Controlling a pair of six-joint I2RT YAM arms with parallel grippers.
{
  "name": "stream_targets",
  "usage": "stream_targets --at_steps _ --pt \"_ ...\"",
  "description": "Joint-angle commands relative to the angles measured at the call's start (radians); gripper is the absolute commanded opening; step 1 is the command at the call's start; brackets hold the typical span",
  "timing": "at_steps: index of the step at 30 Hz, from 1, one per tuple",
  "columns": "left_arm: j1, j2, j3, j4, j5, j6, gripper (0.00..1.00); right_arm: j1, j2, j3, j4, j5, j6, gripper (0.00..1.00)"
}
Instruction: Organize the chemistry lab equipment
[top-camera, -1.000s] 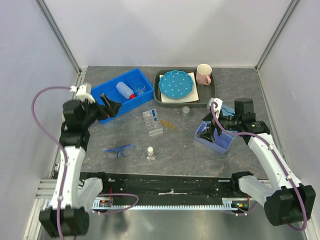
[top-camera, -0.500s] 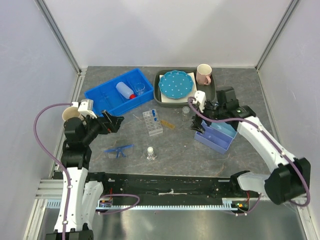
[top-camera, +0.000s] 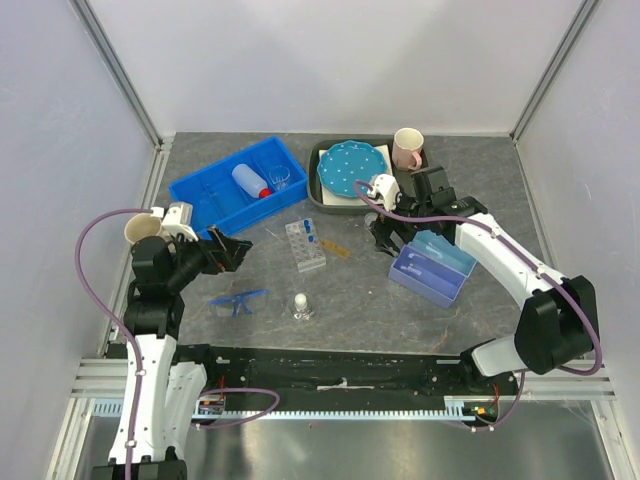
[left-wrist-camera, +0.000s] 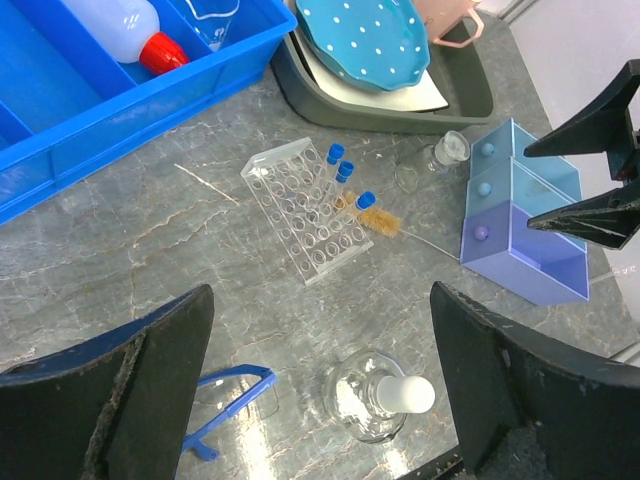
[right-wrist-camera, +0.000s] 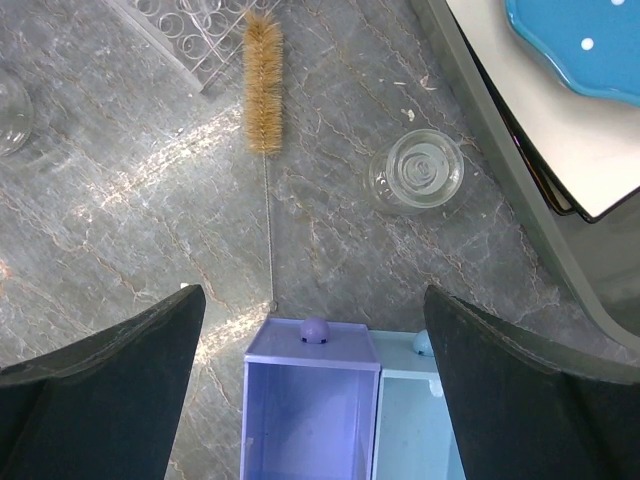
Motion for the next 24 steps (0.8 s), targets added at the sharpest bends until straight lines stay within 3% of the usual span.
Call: stream_targets --at_steps 1,9,13,15,19,20,24 --pt "0.001 0.020 0.000 0.018 0.058 0.021 0.94 -0.002 -0.011 0.026 0.018 0.020 0.000 0.98" --pt "-0.021 0.089 0.019 0.020 0.151 0.016 0.93 -0.077 -0.106 -0.031 0.020 -0.135 -0.025 0.98" --pt "-0.119 0.111 0.045 0.006 0.110 0.001 0.93 -0.157 -0.172 -0.095 0.087 -0.244 0.018 0.98" --pt "-0.228 0.109 0.062 -0.012 0.047 -0.019 0.93 -0.197 -0.226 -0.147 0.121 -0.263 0.032 0.98" --pt "-0.482 0.158 0.134 -0.020 -0.214 -0.079 0.93 -0.268 -0.321 -0.220 0.207 -0.234 0.060 0.98" --pt "-0.572 0.214 0.154 -0.025 -0.250 -0.084 0.93 -0.307 -0.343 -0.243 0.224 -0.227 0.081 0.98" --pt "-0.740 0.439 0.282 -0.054 -0.396 -0.087 0.93 -0.404 -0.350 -0.252 0.314 -0.169 0.281 0.98"
